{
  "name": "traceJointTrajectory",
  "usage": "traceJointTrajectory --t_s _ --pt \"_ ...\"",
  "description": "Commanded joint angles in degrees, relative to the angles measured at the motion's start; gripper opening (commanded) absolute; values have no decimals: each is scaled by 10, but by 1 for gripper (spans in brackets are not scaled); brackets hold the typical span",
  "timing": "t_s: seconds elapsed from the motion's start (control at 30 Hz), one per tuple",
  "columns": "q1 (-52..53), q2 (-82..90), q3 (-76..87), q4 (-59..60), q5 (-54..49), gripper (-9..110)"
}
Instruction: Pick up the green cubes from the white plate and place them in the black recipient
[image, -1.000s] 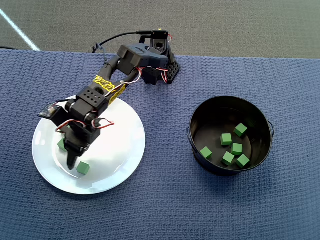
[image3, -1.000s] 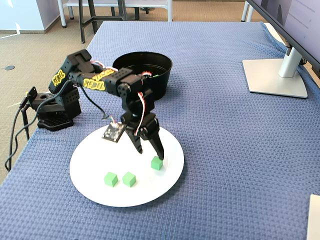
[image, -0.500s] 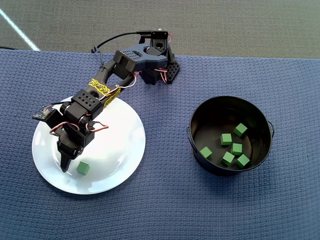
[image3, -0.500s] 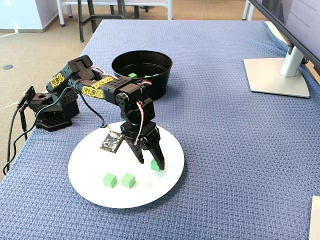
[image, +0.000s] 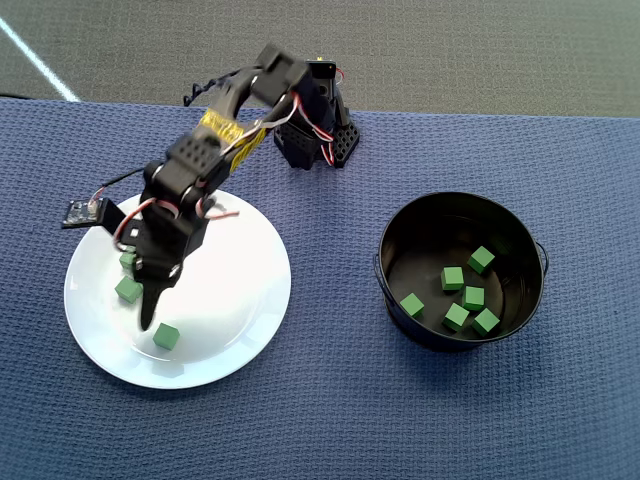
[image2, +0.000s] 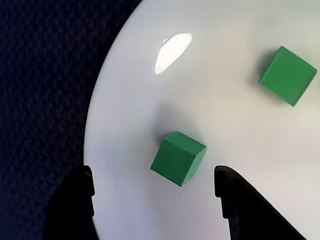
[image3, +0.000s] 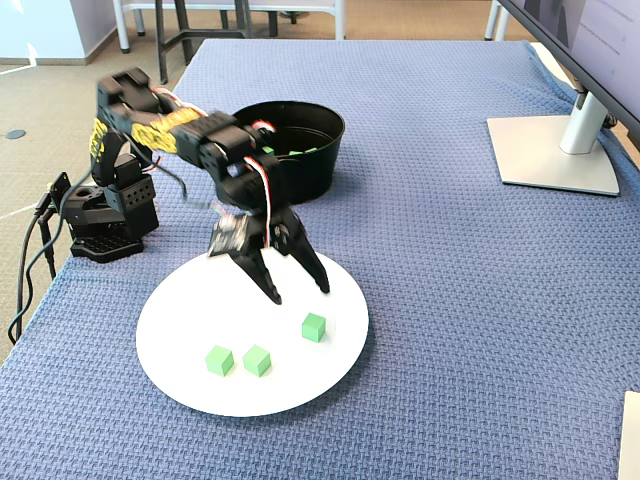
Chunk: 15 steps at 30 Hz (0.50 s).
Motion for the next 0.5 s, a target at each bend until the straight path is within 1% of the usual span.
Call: traceJointTrajectory --t_s 0.0,0.13,0.2,0.37,0.47 --pt "20 115 137 -93 -198 24" --pt "46 137 202 -161 -351 23" --pt "54 130 216 -207 -406 22" --pt "61 90 187 -259 -467 23" --pt "56 71 153 -259 -482 27"
